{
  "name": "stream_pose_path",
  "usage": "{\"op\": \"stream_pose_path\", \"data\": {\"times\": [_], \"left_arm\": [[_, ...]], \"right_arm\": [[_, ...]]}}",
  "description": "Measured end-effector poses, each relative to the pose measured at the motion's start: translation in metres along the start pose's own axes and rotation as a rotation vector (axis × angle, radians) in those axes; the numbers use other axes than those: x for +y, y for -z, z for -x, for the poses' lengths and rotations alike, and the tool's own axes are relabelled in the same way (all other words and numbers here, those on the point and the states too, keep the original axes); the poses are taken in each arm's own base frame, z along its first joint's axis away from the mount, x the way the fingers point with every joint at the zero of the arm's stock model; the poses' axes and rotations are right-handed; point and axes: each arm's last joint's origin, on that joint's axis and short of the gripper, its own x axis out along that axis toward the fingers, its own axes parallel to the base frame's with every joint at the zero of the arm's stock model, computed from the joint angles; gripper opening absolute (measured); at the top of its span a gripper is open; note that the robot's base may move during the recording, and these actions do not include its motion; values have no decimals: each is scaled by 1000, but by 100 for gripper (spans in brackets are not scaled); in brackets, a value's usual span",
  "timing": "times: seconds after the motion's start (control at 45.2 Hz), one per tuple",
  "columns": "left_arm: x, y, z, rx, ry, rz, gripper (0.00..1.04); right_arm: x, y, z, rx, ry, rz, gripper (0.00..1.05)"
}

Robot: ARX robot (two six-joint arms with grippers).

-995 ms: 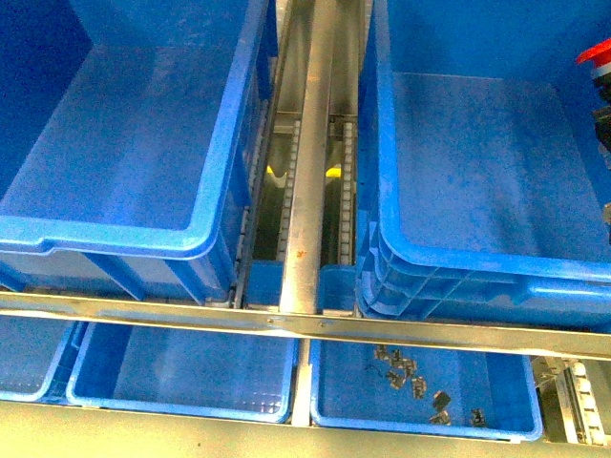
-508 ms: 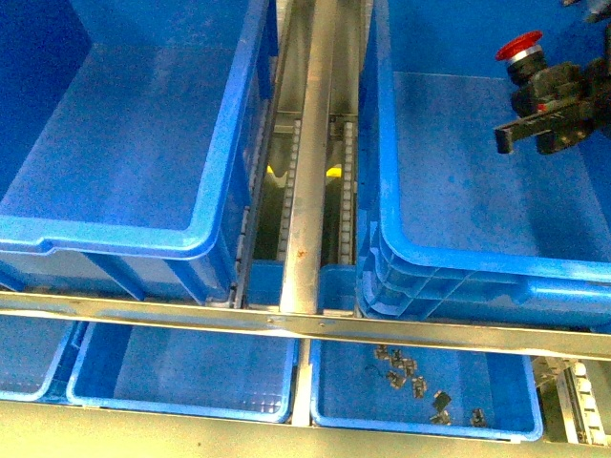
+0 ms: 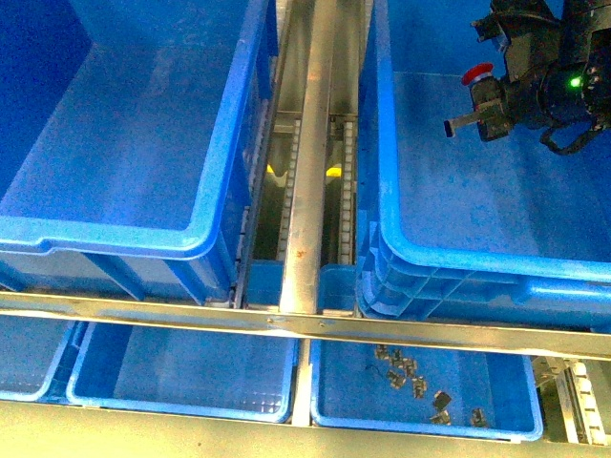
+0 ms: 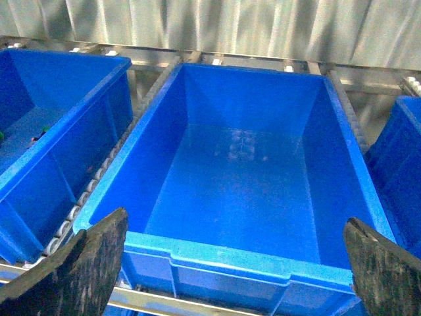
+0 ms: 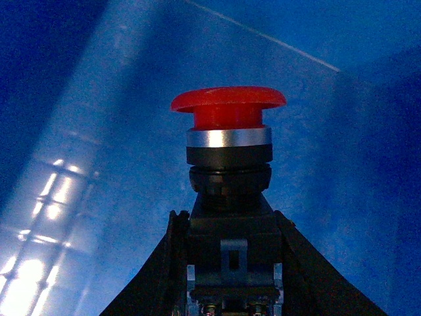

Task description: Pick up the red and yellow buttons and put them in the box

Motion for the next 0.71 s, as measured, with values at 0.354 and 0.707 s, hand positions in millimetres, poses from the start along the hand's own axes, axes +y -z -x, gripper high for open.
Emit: {"op": "stream_pose_path", "data": {"times": [0.354, 0.707], "left_arm": [[0, 0, 0, 0, 0, 0, 97], [0, 0, 0, 0, 0, 0, 97]], "right_arm": [[5, 16, -29, 85, 14, 42, 35], [-6, 13, -8, 6, 18, 26, 82]]}}
